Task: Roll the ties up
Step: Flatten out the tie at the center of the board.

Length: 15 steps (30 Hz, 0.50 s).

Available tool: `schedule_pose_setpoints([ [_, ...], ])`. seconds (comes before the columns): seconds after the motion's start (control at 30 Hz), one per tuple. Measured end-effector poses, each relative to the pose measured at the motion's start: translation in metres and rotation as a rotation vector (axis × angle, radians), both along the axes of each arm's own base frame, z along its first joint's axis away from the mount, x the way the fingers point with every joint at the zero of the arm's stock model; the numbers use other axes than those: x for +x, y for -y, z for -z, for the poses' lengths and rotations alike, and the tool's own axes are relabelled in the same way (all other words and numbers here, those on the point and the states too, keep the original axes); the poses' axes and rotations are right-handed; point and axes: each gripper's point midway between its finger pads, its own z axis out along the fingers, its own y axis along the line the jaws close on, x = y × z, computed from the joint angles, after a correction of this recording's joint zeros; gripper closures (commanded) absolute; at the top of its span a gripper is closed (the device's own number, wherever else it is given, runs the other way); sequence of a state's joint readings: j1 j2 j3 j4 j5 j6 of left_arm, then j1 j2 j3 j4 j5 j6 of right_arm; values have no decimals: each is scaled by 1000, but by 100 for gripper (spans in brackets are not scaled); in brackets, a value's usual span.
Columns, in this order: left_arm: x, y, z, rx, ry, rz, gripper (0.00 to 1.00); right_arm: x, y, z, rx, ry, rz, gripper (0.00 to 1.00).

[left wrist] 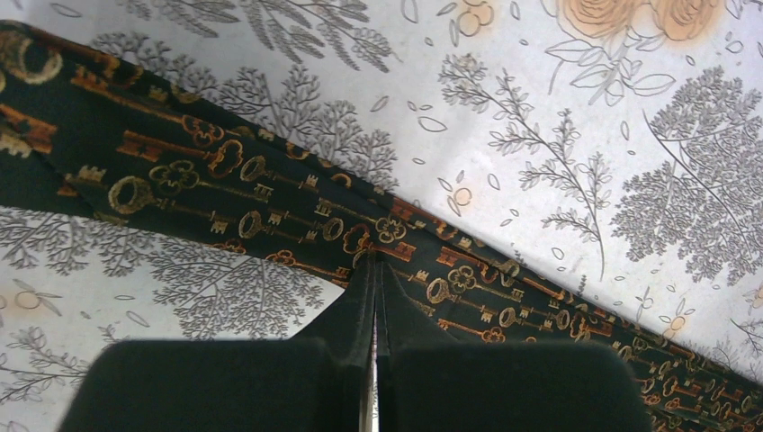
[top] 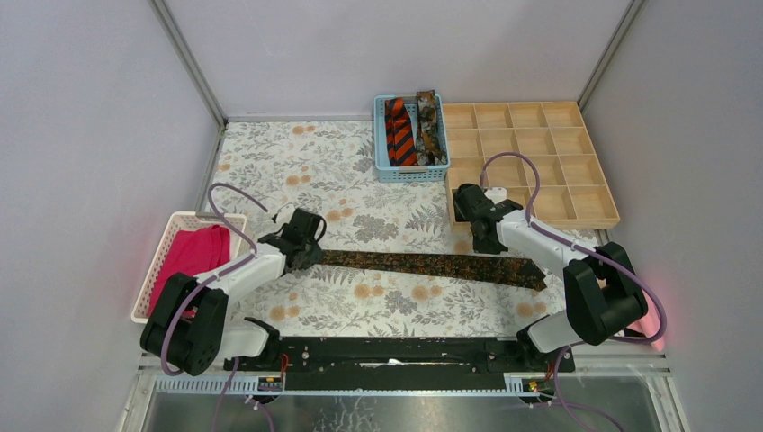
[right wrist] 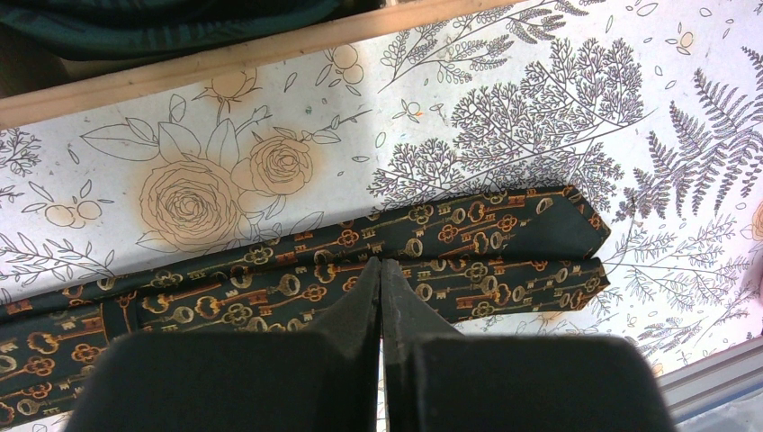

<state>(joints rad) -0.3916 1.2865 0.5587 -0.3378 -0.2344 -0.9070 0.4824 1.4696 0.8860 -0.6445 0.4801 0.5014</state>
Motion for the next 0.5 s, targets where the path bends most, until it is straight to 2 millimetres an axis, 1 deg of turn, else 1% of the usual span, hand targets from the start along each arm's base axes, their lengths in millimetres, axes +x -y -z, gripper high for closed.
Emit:
schedule_pose_setpoints([
  [0.13,-3,-11,0,19,-9,-29,100,0,0,0,-1,0,0,100],
  [0.3,-1,-23,1,26,-9,-61,100,0,2,1,-2,-3,7,100],
  [0.5,0,-23,1,29,-10,-39,100,0,3,3,1,-9,18,100],
])
